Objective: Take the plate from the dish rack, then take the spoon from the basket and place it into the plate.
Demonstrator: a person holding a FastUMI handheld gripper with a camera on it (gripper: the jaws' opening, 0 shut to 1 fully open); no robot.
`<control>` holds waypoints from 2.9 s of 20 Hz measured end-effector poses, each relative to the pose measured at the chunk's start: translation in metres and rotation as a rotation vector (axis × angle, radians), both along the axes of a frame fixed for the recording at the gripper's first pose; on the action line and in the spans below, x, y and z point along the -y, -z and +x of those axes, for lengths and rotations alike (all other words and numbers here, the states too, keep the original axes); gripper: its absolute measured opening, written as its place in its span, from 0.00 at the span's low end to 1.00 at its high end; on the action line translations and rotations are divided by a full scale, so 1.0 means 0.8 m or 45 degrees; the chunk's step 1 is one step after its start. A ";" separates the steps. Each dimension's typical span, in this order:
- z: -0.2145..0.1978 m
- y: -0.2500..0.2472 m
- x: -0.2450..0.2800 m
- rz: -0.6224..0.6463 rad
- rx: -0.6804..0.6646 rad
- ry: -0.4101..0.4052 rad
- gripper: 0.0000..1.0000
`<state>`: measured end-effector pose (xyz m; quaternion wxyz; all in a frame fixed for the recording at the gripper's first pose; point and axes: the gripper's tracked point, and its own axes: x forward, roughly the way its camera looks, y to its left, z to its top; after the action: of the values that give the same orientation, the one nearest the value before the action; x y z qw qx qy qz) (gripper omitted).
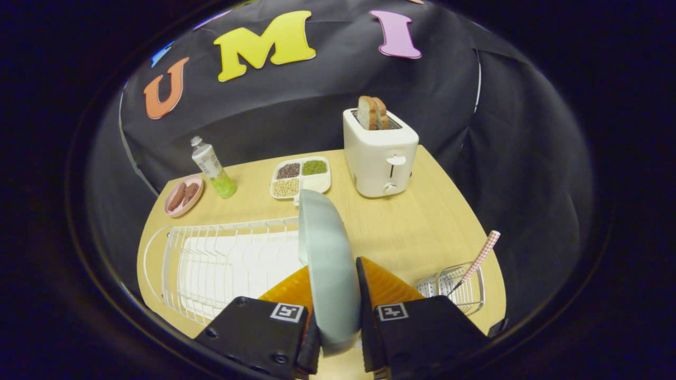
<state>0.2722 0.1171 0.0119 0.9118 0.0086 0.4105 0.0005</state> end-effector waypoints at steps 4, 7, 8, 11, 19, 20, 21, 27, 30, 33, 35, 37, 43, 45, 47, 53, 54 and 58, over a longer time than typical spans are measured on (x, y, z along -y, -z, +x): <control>-0.008 -0.010 -0.002 -0.098 0.000 0.062 0.33; -0.009 -0.030 -0.003 -0.209 0.063 0.081 0.32; -0.009 -0.036 -0.001 -0.242 0.078 0.092 0.32; -0.011 -0.058 -0.014 -0.223 0.150 0.065 0.32; -0.107 -0.098 -0.051 0.033 0.268 -0.065 0.32; -0.128 -0.098 -0.055 0.060 0.278 -0.095 0.32; -0.147 -0.098 -0.059 0.081 0.290 -0.127 0.32; -0.239 -0.044 -0.053 0.153 0.297 -0.210 0.32; -0.266 0.010 -0.048 0.190 0.213 -0.225 0.32; -0.288 0.054 -0.045 0.301 0.110 -0.208 0.32; -0.302 0.076 -0.047 0.363 0.062 -0.198 0.32; -0.319 0.095 -0.054 0.407 0.015 -0.213 0.32; -0.321 0.134 -0.064 0.576 -0.036 -0.184 0.33; -0.320 0.150 -0.065 0.698 -0.055 -0.145 0.34; -0.323 0.167 -0.062 0.809 -0.098 -0.089 0.35; -0.303 0.165 -0.053 0.815 -0.025 -0.082 0.38; -0.297 0.165 -0.052 0.787 -0.002 -0.088 0.40; -0.284 0.169 -0.056 0.761 0.041 -0.103 0.47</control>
<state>0.0449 0.1616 -0.1233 0.8746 0.2602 0.3776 0.1576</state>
